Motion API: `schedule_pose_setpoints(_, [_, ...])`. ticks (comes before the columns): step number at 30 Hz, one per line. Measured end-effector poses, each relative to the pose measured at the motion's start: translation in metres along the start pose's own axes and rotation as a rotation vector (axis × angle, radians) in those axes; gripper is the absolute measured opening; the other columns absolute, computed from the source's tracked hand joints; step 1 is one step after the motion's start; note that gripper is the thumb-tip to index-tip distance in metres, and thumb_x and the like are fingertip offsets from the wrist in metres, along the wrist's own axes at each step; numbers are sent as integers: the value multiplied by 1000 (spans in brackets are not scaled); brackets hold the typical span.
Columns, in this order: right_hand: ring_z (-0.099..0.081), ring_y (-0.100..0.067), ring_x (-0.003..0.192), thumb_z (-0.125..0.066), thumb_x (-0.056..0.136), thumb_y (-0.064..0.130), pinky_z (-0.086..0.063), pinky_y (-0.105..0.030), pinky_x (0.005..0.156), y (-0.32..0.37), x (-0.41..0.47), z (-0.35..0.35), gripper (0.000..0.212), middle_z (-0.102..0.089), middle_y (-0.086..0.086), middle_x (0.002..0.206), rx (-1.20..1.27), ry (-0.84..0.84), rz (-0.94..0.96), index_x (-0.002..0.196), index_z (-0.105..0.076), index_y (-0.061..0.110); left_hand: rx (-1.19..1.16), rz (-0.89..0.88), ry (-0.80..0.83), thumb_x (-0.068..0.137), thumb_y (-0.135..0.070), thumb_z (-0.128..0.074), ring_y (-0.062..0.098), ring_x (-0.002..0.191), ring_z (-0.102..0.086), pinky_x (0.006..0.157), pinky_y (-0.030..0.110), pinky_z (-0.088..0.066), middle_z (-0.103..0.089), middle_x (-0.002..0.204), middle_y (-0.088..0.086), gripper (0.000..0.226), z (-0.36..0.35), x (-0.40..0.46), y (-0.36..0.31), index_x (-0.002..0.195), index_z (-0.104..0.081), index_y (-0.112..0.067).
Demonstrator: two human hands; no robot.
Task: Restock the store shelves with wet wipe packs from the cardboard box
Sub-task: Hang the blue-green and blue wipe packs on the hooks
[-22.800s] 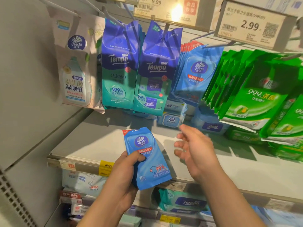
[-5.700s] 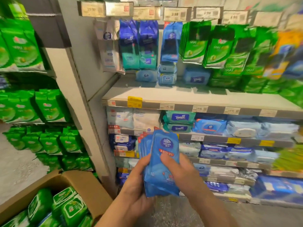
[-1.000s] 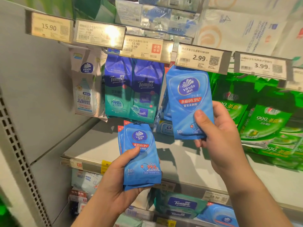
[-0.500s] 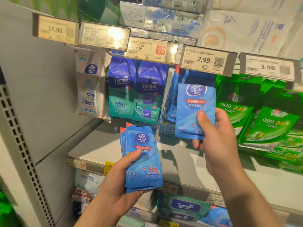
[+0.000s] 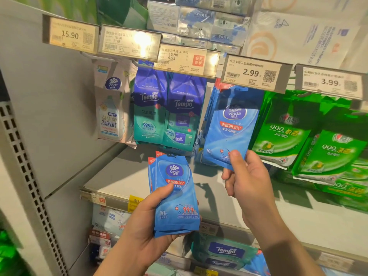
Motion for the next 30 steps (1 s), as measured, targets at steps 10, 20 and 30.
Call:
schedule_pose_setpoints(10, [-36, -18, 40, -45, 109, 30, -30, -24, 41, 1, 17, -6, 23, -56, -5, 62, -45, -52, -28, 93, -57, 19, -42, -12, 10, 50, -26, -90, 40, 85, -73, 74, 51, -58, -72, 114, 23, 63, 4, -1, -1, 111, -79, -14])
schedule_pose_setpoints(20, [-37, -17, 41, -46, 108, 37, -31, -25, 43, -6, 18, -7, 26, -56, -3, 63, -27, -84, -98, 95, -61, 20, -100, -7, 75, 53, -12, -80, 46, 90, -71, 78, 61, -59, -69, 116, 32, 60, 7, -3, -4, 112, -75, -5])
schedule_pose_setpoints(30, [-38, -13, 34, -49, 107, 33, -24, -19, 34, -26, 3, 3, 23, -56, 0, 54, 41, -112, -271, 99, -55, 13, -72, 18, 47, 72, -8, -65, 39, 78, -73, 63, 50, -62, -74, 113, 21, 44, 2, -5, -1, 115, -71, -11])
Point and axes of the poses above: each hand's wrist, its own x-axis towards the middle knuckle, its own z-axis out of the back of the hand, y = z × x, the point moved 2 cm from there along x, towards the middle knuckle
